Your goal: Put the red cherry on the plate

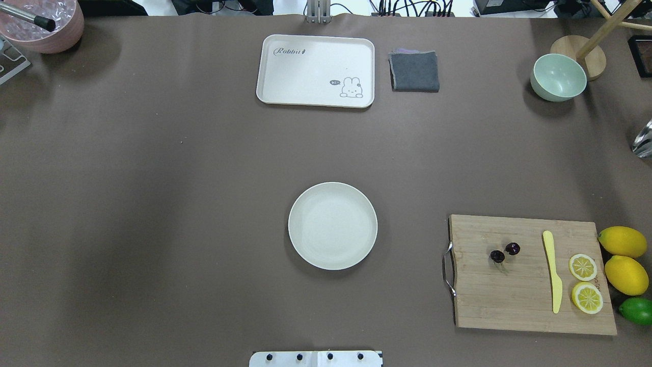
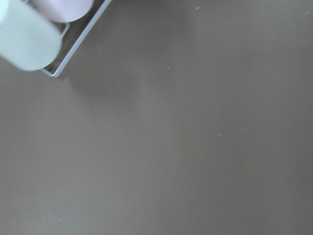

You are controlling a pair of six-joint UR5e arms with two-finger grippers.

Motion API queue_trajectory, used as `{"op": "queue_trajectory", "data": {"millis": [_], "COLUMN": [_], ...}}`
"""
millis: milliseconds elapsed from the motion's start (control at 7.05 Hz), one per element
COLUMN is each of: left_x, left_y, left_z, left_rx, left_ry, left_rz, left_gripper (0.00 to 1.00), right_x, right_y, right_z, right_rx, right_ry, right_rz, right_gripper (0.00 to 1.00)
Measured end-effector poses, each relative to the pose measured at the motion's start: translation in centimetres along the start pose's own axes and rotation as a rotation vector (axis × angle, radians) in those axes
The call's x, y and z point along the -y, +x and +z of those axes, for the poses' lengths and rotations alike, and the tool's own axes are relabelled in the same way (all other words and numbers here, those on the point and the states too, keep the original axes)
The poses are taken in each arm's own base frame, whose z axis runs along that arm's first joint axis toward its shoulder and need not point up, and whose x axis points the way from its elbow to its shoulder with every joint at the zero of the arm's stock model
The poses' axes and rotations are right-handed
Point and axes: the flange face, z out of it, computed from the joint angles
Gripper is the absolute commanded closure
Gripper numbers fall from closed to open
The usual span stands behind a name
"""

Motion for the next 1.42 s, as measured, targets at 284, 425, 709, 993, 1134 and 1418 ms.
{"op": "queue_trajectory", "data": {"millis": [284, 425, 709, 993, 1134, 1418], "left_x": [-0.4, -0.6, -0.7, -0.9, -1.2, -1.6], "left_y": [-0.3, -0.2, -0.2, -0.3, -0.5, -0.6], "left_z": [-1.4, -2.3, -2.9, -2.8, -2.6, -2.5], "left_rx": [0.037, 0.052, 0.06, 0.061, 0.061, 0.06], "left_ry": [0.025, 0.041, 0.053, 0.052, 0.049, 0.047], "left_rz": [0.008, 0.01, 0.01, 0.006, 0.001, -0.004], "left_gripper": [0.02, 0.02, 0.02, 0.02, 0.02, 0.02], "right_x": [0.0, 0.0, 0.5, 3.2, 4.0, 4.0], "right_y": [-0.2, -0.8, -2.6, -7.7, -11.1, -15.3], "right_z": [0.0, -0.3, -1.5, -3.3, -3.7, -3.9], "right_rx": [0.013, 0.035, 0.091, 0.158, 0.185, 0.292], "right_ry": [0.002, 0.005, 0.02, 0.037, 0.048, 0.048], "right_rz": [0.035, 0.086, 0.143, 0.133, 0.07, -0.035], "right_gripper": [0.0, 0.0, 0.0, 0.0, 0.0, 0.0]}}
